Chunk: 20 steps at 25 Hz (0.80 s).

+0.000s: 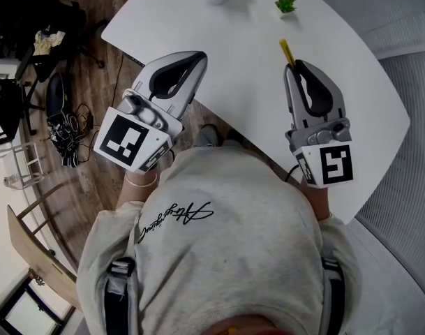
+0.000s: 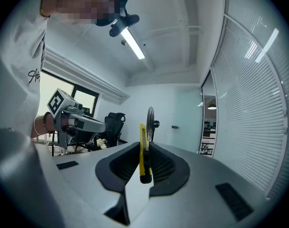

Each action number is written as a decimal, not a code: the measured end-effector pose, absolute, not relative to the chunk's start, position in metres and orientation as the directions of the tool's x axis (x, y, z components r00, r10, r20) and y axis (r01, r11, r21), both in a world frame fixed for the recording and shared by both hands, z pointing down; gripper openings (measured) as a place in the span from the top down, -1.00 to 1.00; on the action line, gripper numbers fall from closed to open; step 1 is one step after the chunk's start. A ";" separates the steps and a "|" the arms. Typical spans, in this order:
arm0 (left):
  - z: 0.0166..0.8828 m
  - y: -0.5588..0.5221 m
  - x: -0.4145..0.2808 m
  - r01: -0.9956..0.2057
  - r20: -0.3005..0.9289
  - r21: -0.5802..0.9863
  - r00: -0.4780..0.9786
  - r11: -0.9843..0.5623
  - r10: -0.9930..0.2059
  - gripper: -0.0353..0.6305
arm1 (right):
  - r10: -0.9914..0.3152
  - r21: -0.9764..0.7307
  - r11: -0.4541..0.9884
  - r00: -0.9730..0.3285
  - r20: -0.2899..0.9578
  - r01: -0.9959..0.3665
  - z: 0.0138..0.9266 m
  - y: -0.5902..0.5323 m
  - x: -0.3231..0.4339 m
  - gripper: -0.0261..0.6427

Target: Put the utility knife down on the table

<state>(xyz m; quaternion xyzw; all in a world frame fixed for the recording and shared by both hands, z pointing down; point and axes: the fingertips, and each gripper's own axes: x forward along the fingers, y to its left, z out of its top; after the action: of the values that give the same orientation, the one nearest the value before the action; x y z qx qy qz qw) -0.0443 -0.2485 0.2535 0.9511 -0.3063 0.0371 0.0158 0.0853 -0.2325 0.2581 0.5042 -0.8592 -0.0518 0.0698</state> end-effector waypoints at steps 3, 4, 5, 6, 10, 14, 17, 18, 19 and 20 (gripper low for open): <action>0.255 -0.250 -0.046 -0.586 0.083 0.012 0.808 -0.810 -0.584 0.90 | -0.869 0.151 0.495 -0.486 0.092 -0.856 0.265 -0.238 0.083 0.74; 0.255 -0.251 -0.047 -0.588 0.083 0.013 0.807 -0.809 -0.585 0.90 | -0.867 0.149 0.498 -0.488 0.100 -0.854 0.267 -0.240 0.082 0.74; 0.256 -0.251 -0.047 -0.589 0.083 0.014 0.806 -0.808 -0.586 0.90 | -0.864 0.146 0.502 -0.491 0.107 -0.852 0.269 -0.241 0.080 0.74; 0.257 -0.251 -0.048 -0.590 0.083 0.014 0.806 -0.808 -0.587 0.90 | -0.862 0.145 0.506 -0.494 0.115 -0.850 0.272 -0.243 0.079 0.74; 0.260 -0.251 -0.051 -0.592 0.084 0.015 0.804 -0.806 -0.589 0.90 | -0.853 0.138 0.519 -0.501 0.147 -0.843 0.285 -0.247 0.073 0.74; 0.264 -0.250 -0.053 -0.594 0.085 0.015 0.803 -0.805 -0.590 0.90 | -0.845 0.133 0.529 -0.506 0.171 -0.838 0.296 -0.251 0.069 0.74; 0.268 -0.249 -0.055 -0.590 0.089 0.015 0.805 -0.807 -0.587 0.90 | -0.841 0.129 0.534 -0.508 0.187 -0.836 0.306 -0.253 0.065 0.74; 0.268 -0.248 -0.055 -0.589 0.090 0.015 0.806 -0.808 -0.585 0.90 | -0.839 0.127 0.536 -0.509 0.192 -0.835 0.308 -0.253 0.064 0.74; 0.269 -0.248 -0.054 -0.587 0.091 0.016 0.807 -0.809 -0.584 0.90 | -0.837 0.126 0.538 -0.510 0.197 -0.834 0.310 -0.254 0.063 0.74; 0.269 -0.248 -0.054 -0.587 0.091 0.017 0.807 -0.810 -0.583 0.90 | -0.836 0.124 0.539 -0.510 0.203 -0.833 0.313 -0.255 0.063 0.74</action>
<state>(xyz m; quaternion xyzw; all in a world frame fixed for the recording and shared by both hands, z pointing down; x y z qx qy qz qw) -0.0543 -0.2482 0.2686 0.9504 -0.3077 0.0408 0.0221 0.0625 -0.2550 0.3125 0.4800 -0.8690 -0.0053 0.1196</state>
